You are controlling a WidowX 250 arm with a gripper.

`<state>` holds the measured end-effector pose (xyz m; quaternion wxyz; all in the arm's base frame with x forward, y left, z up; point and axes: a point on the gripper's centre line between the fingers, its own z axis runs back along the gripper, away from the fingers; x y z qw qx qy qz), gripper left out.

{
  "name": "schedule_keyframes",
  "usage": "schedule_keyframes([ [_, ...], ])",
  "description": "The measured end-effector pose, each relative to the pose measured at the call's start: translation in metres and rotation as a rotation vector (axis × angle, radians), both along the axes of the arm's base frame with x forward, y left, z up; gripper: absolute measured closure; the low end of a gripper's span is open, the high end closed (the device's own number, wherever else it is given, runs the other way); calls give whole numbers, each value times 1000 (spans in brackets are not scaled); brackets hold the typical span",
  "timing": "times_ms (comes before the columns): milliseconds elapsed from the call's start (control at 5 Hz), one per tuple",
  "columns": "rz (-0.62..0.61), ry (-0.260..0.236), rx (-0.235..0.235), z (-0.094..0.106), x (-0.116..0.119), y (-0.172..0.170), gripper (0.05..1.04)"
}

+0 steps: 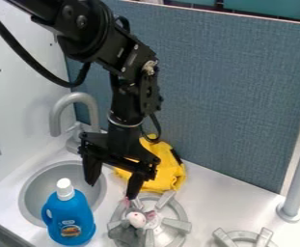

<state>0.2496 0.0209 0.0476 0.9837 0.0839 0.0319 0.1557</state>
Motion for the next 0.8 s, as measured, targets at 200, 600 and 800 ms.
schedule_keyframes([
  [200,-1,25,0,-6,-3,0,79],
  [600,17,-8,-6,-9,1,33,79],
  [800,17,-10,8,-14,2,50,79],
])
